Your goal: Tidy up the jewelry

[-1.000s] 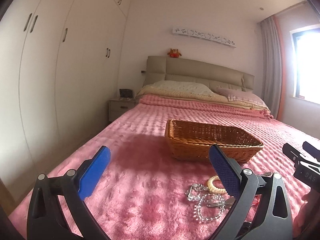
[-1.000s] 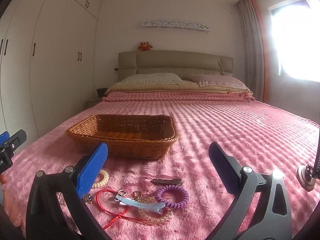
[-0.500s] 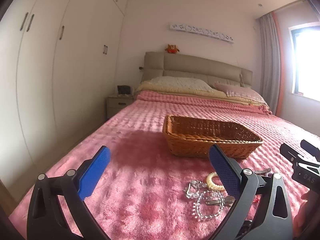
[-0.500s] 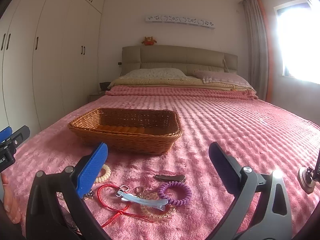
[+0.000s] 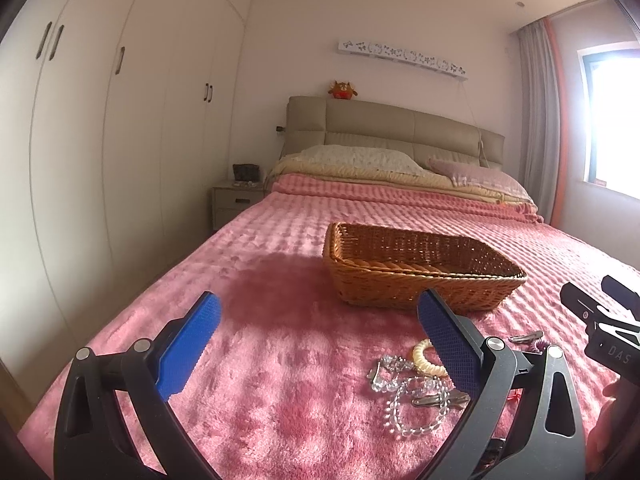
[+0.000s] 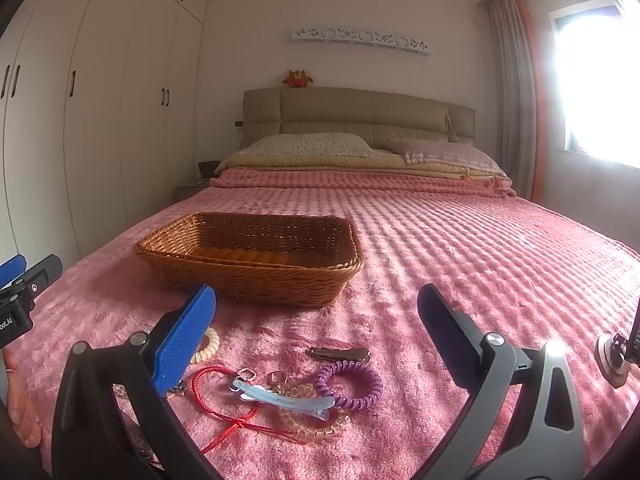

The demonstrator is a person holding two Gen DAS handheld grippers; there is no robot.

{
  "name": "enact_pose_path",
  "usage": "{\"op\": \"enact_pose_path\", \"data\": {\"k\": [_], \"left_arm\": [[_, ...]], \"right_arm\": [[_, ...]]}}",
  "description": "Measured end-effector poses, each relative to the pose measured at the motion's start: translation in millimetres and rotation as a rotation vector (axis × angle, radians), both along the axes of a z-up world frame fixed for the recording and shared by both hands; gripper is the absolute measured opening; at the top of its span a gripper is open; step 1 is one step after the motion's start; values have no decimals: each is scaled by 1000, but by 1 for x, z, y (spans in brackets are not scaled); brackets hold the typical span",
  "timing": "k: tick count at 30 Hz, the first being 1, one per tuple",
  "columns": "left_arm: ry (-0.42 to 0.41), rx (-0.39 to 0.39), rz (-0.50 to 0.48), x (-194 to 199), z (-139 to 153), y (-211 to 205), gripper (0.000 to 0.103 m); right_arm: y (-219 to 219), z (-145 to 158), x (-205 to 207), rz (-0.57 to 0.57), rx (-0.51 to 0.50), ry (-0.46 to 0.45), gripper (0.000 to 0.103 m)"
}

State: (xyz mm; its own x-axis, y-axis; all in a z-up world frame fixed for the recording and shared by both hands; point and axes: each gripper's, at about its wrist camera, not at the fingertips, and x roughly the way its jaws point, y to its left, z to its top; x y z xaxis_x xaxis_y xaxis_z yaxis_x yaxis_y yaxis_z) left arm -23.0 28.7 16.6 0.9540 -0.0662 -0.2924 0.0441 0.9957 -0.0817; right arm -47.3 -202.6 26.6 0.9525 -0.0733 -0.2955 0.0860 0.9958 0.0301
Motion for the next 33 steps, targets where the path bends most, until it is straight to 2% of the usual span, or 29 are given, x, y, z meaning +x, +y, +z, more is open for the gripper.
{"op": "enact_pose_path", "data": {"k": [19, 24, 28, 30, 32, 33], "left_arm": [[43, -15, -2, 11, -8, 0, 95], [96, -39, -9, 21, -15, 3, 95], [203, -86, -47, 36, -23, 10, 95], [268, -105, -89, 43, -28, 12, 92], [321, -120, -148, 45, -30, 14, 84], [333, -119, -163, 45, -30, 14, 84]], "right_arm": [[-2, -3, 5, 23, 29, 47, 96], [-5, -8, 15, 42, 53, 107, 96], [-5, -11, 21, 37, 57, 150, 96], [-4, -12, 23, 43, 52, 175, 90], [-5, -13, 23, 64, 50, 208, 79], [-6, -14, 23, 73, 55, 228, 76]]}}
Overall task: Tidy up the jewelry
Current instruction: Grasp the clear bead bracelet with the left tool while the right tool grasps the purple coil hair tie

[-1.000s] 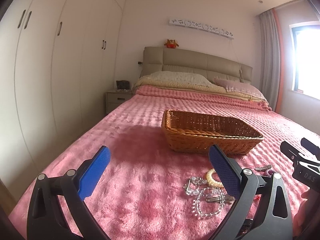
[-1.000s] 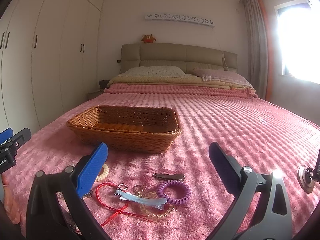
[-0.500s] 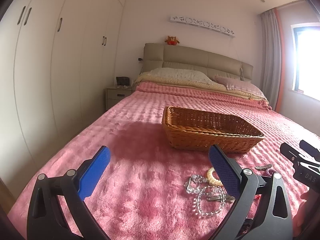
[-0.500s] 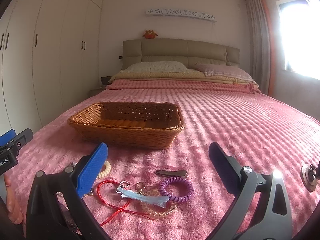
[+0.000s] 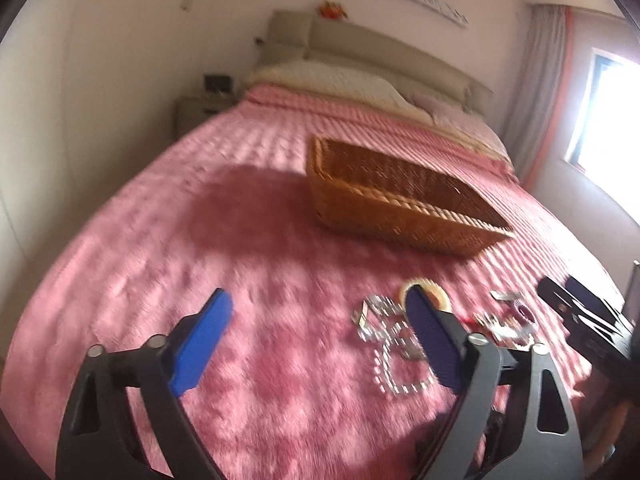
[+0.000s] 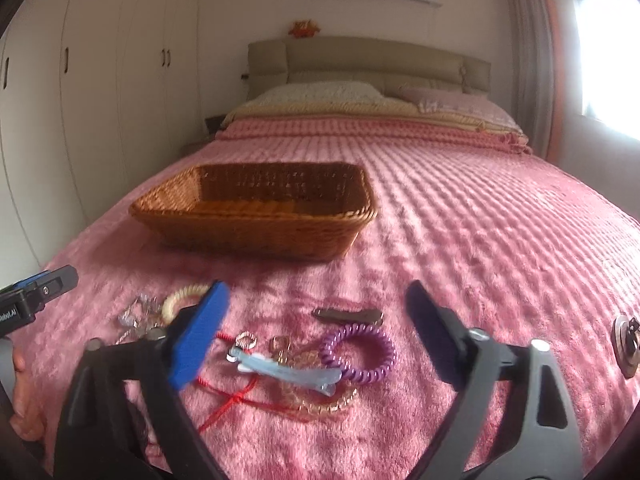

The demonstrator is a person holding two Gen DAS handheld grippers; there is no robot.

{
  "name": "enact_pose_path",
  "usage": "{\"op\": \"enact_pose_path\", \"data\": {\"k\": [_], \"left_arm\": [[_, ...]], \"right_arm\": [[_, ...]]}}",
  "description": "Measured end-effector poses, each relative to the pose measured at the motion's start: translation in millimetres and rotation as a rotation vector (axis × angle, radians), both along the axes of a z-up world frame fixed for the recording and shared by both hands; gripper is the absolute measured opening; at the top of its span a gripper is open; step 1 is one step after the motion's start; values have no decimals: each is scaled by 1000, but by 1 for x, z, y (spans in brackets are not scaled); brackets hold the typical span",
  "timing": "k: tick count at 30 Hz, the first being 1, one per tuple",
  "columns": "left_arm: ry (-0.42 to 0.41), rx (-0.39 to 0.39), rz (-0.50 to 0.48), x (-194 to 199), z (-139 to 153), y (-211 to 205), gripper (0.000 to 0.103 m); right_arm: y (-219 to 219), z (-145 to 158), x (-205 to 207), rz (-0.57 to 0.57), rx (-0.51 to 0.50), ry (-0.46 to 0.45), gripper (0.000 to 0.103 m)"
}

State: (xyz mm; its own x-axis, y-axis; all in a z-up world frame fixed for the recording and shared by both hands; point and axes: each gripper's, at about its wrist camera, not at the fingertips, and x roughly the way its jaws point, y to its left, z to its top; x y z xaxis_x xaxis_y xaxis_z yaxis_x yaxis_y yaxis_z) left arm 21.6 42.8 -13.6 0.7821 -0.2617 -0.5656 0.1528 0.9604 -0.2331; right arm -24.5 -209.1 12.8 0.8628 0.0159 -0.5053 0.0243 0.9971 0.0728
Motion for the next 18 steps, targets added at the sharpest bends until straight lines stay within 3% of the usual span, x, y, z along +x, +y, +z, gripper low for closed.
{"op": "enact_pose_path", "data": {"k": [1, 4, 6, 10, 14, 18], "left_arm": [[21, 2, -28, -1, 0, 0, 83], [76, 22, -120, -4, -3, -6, 63], [133, 38, -176, -2, -7, -13, 60], [205, 27, -234, 3, -14, -22, 42], [270, 8, -253, 18, -23, -27, 25], [303, -7, -267, 26, -28, -31, 25]], "right_arm": [[-3, -1, 0, 16, 12, 31, 69], [-15, -1, -2, 39, 43, 83, 58], [-22, -1, -2, 52, 45, 112, 53], [-36, 0, 0, 25, -17, 147, 39], [-55, -5, 15, 30, -12, 201, 31], [-66, -16, 37, 73, 54, 268, 31]]}}
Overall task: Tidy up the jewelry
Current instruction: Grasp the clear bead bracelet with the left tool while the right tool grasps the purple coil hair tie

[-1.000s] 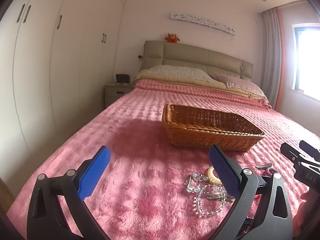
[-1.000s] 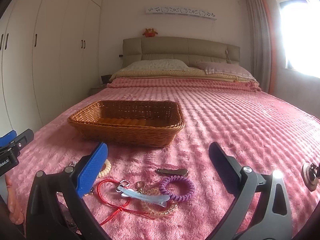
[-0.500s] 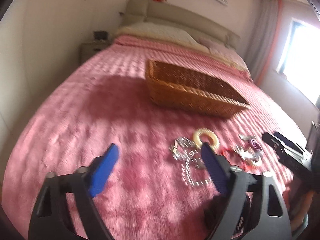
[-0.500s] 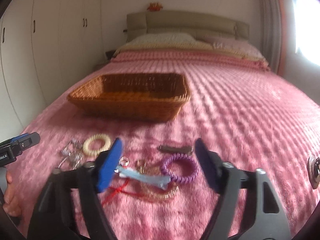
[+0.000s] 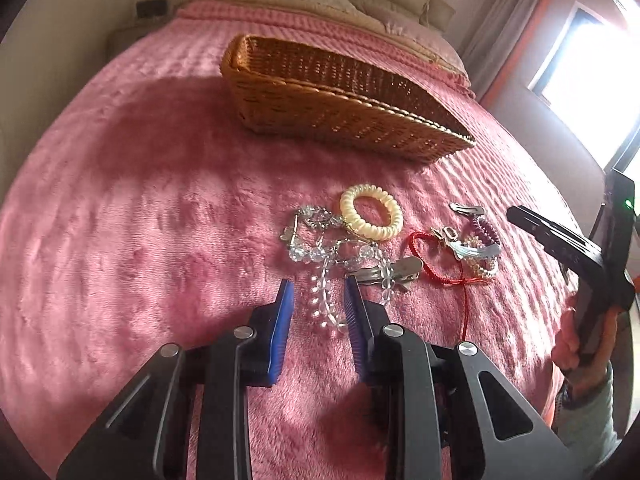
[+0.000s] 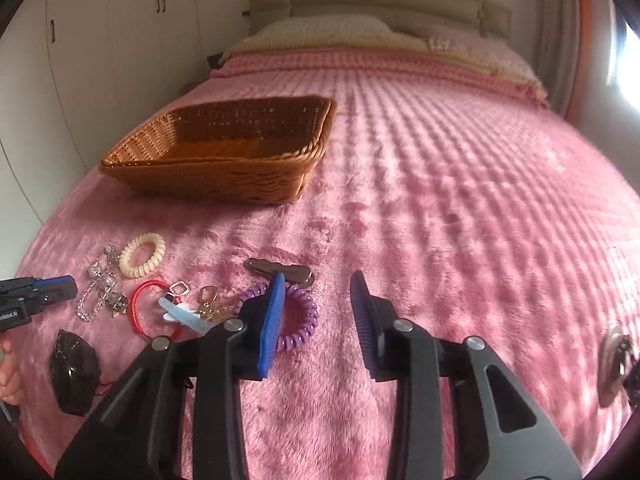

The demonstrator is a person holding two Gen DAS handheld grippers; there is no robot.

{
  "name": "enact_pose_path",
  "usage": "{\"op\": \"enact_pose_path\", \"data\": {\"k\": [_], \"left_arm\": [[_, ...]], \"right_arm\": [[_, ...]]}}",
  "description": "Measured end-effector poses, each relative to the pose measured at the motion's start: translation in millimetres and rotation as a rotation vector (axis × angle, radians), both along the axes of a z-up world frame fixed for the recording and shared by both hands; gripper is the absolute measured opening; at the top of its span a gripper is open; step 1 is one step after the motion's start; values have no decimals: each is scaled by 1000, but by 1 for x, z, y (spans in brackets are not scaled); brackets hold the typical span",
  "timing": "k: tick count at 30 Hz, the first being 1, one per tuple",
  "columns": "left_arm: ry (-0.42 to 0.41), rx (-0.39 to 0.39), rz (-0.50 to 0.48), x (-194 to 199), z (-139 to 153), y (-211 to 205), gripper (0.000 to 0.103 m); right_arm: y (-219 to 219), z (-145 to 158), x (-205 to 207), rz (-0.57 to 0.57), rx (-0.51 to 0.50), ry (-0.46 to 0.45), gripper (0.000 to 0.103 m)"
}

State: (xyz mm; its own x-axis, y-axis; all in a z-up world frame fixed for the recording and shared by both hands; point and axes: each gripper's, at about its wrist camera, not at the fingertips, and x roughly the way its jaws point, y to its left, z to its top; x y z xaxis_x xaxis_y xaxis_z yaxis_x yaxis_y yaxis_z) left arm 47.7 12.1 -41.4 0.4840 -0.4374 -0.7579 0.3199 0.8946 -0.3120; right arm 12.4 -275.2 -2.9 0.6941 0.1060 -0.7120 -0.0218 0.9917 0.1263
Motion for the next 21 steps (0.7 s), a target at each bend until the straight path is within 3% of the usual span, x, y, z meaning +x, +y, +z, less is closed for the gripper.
{"op": "enact_pose_path", "data": {"k": [5, 10, 13, 15, 18, 21], "left_arm": [[12, 36, -2, 8, -7, -12, 25], [-18, 102, -1, 7, -11, -25, 25], [-25, 116, 0, 5, -12, -25, 25], [-31, 135, 3, 5, -12, -28, 24], [-53, 195, 10, 3, -12, -39, 6], [-72, 190, 10, -1, -10, -37, 6]], "right_arm": [[-18, -13, 7, 22, 134, 61, 29], [-13, -23, 10, 15, 64, 105, 29], [6, -24, 8, 48, -26, 94, 11], [19, -23, 5, 39, -104, 77, 10], [20, -20, 0, 29, -118, 52, 9], [15, -14, -8, 25, -72, 23, 9]]}}
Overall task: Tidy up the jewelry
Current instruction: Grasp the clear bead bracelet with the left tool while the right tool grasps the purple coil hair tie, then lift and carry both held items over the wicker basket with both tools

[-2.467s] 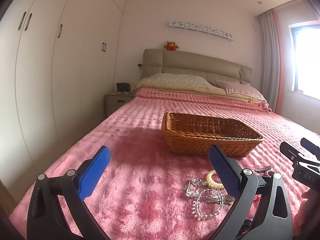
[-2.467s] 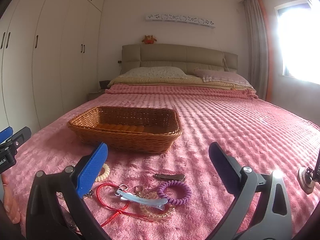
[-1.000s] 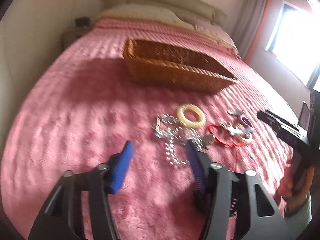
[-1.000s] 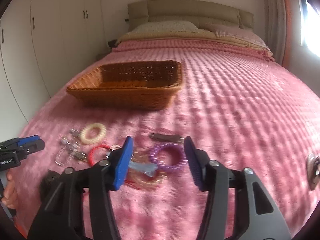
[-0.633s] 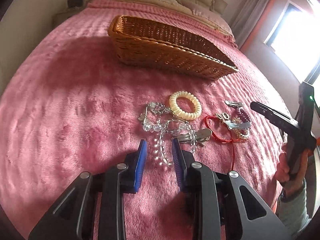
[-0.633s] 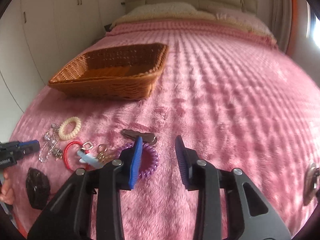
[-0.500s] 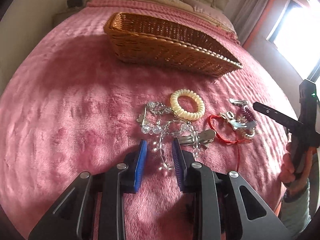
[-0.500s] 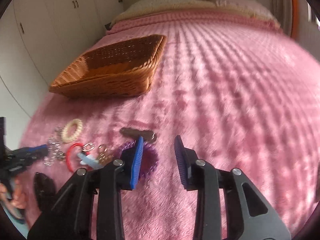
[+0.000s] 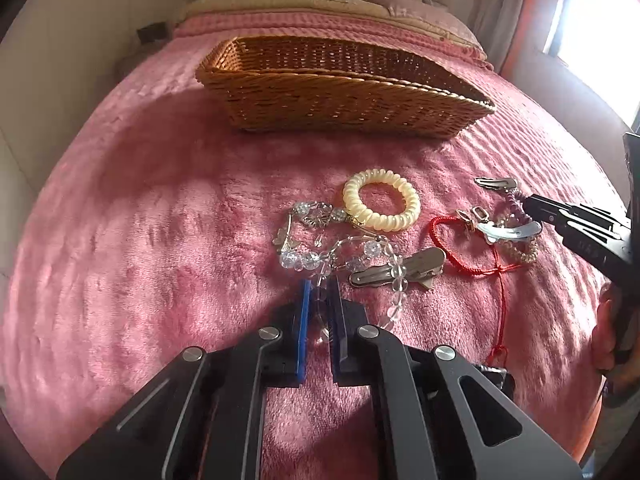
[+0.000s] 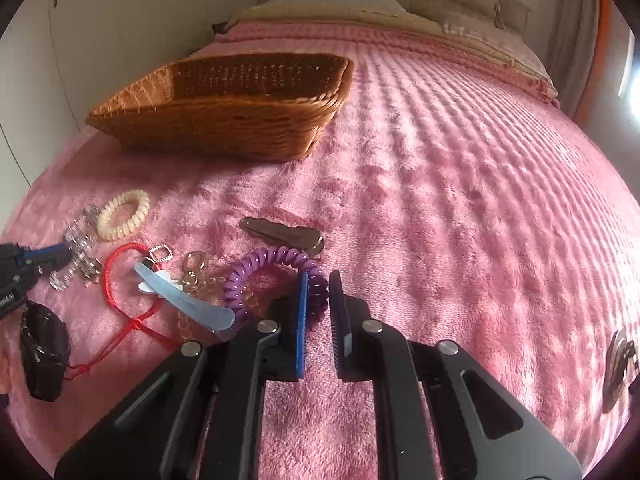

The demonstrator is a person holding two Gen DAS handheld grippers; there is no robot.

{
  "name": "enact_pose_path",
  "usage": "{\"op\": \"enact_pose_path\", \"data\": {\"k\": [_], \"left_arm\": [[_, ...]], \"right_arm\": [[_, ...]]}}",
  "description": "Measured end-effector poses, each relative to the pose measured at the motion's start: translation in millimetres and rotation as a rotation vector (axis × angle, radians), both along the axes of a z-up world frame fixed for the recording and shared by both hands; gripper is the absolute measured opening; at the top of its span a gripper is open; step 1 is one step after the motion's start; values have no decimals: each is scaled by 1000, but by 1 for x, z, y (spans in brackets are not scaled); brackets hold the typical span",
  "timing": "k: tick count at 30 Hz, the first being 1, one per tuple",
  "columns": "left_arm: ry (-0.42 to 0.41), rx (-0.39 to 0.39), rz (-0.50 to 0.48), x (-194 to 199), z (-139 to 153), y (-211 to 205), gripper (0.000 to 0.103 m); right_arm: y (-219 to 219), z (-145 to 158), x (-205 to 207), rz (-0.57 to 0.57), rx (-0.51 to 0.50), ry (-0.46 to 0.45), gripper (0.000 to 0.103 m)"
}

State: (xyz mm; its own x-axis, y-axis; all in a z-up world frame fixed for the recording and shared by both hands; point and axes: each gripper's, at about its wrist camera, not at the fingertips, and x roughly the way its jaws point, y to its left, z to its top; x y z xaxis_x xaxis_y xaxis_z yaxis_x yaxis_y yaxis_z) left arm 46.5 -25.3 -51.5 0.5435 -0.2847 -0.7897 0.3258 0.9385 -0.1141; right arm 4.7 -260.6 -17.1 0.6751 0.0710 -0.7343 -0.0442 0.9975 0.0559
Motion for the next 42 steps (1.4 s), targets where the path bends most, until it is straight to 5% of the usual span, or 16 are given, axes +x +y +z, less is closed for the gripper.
{"op": "enact_pose_path", "data": {"k": [12, 22, 26, 28, 35, 42], "left_arm": [[-54, -214, -55, -38, 39, 53, 6], [51, -128, 14, -48, 2, 84, 14], [0, -63, 34, -50, 8, 79, 40], [-9, -28, 18, -49, 8, 74, 40], [-60, 133, -15, -50, -1, 44, 6], [-35, 33, 2, -45, -1, 59, 6]], "right_arm": [[-9, 8, -17, -10, 64, -56, 9], [-6, -2, -15, -11, 42, -42, 9], [-5, -4, -15, -13, 36, -45, 9], [-5, -6, -14, -16, 32, -41, 9], [-11, -8, -12, -78, 13, -35, 9], [-21, -17, -3, -113, 43, 27, 11]]}}
